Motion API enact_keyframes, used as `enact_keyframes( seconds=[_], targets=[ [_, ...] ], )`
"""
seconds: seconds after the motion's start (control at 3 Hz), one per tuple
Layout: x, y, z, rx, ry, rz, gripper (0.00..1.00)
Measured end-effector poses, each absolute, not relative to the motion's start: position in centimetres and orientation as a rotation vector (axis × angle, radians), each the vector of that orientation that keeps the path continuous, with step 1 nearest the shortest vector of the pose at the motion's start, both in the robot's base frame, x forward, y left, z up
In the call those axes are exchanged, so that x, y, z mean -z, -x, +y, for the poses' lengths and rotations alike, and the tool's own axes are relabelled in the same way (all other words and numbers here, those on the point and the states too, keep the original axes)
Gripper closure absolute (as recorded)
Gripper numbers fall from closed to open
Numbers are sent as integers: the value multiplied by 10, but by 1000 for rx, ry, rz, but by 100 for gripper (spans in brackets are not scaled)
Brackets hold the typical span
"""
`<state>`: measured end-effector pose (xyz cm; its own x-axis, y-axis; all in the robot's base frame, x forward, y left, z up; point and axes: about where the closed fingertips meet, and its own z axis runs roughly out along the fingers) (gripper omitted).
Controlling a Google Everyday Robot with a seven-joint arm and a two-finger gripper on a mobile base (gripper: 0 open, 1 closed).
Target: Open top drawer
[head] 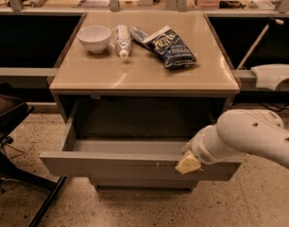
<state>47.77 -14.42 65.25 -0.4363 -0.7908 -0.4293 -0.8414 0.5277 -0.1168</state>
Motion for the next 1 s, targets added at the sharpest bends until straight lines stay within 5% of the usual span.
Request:
enact_keyframes(
  seconds=[1.0],
  targets=[
    [-654,-469,-145,-133,1316,2333,100]
  ],
)
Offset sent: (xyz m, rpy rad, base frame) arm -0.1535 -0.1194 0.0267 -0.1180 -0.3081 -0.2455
